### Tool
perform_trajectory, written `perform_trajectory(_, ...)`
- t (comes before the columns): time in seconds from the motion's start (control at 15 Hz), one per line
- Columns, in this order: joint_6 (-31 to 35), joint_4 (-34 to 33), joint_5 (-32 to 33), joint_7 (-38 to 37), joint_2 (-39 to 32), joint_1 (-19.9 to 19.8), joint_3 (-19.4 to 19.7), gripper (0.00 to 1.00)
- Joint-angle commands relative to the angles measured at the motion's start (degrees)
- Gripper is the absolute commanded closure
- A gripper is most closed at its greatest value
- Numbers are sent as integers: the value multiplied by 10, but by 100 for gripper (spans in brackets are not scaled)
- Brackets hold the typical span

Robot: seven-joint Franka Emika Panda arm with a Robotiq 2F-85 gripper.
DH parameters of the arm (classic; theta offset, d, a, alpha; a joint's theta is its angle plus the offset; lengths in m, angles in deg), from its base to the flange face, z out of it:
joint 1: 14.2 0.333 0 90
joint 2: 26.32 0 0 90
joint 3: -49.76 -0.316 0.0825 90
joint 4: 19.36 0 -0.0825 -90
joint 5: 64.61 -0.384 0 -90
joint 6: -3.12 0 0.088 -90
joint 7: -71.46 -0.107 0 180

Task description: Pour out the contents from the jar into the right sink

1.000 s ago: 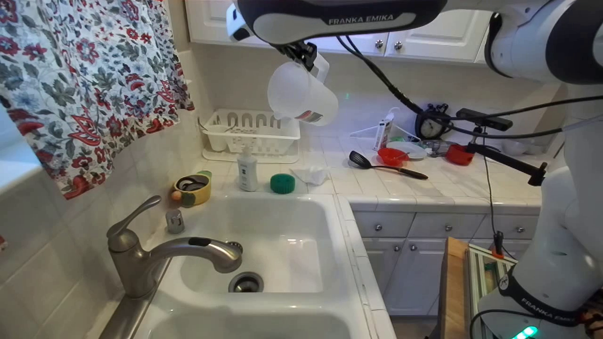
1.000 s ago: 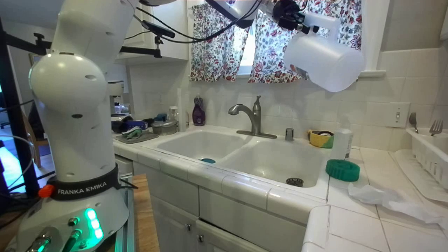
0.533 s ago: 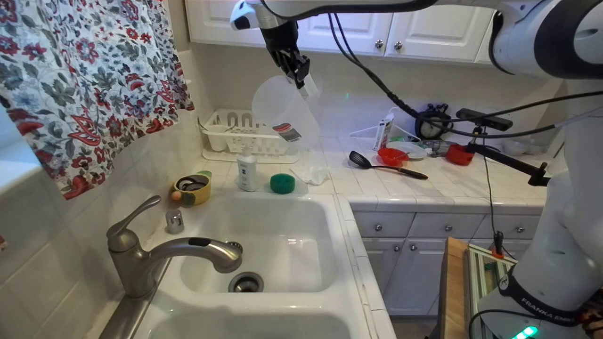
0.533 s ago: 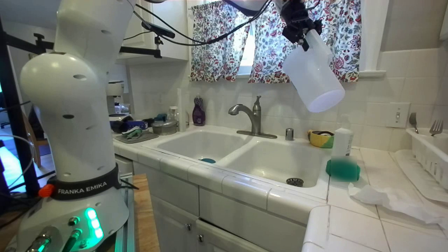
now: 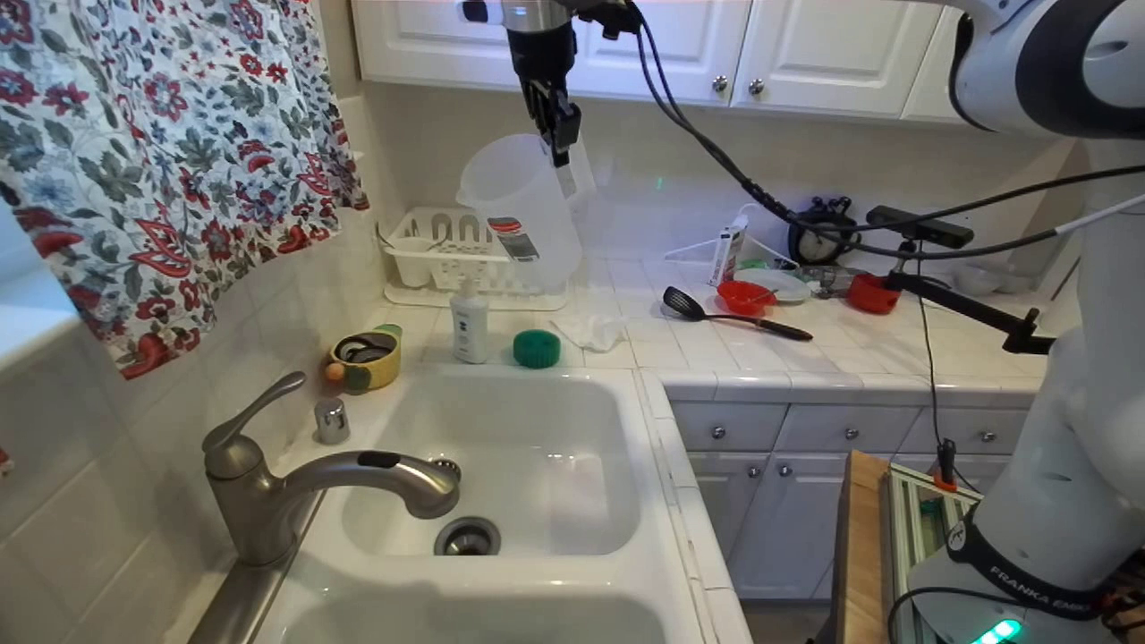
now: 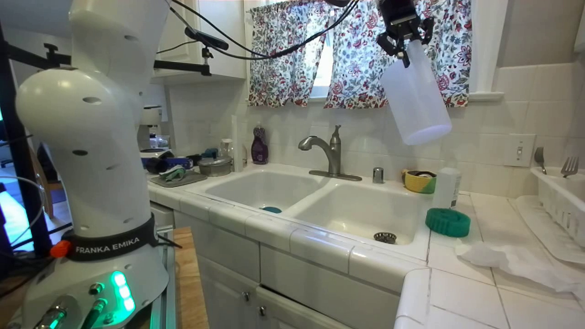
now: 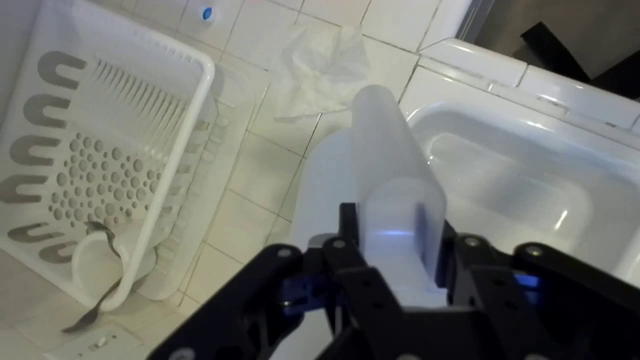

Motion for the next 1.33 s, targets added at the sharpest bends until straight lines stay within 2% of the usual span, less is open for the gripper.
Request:
perform_trajectory(0.0,-44,14,-37,-71,15,-18,12,91)
perform_trajectory(0.4,-108,8,-77,-209,3,-37,33,91)
perform_trajectory(0.47,-119,6,-75,-238,0,-35,38,91)
perform_trajectory(0.53,-141,2,-38,-264,-4,-20,43,91)
perform_trajectory(0.6,-112,6,-52,-219,-3,-34,36,66)
perform_trajectory(0.73,-126,6,-50,-245,-5,-31,39,66)
perform_trajectory(0.8,-128,6,-50,-250,-5,-30,39,91)
perform_trajectory(0.93,-118,-11,-77,-301,-17,-31,40,91)
perform_trajectory(1.27,-84,-17,-198,-375,-41,-75,43,91)
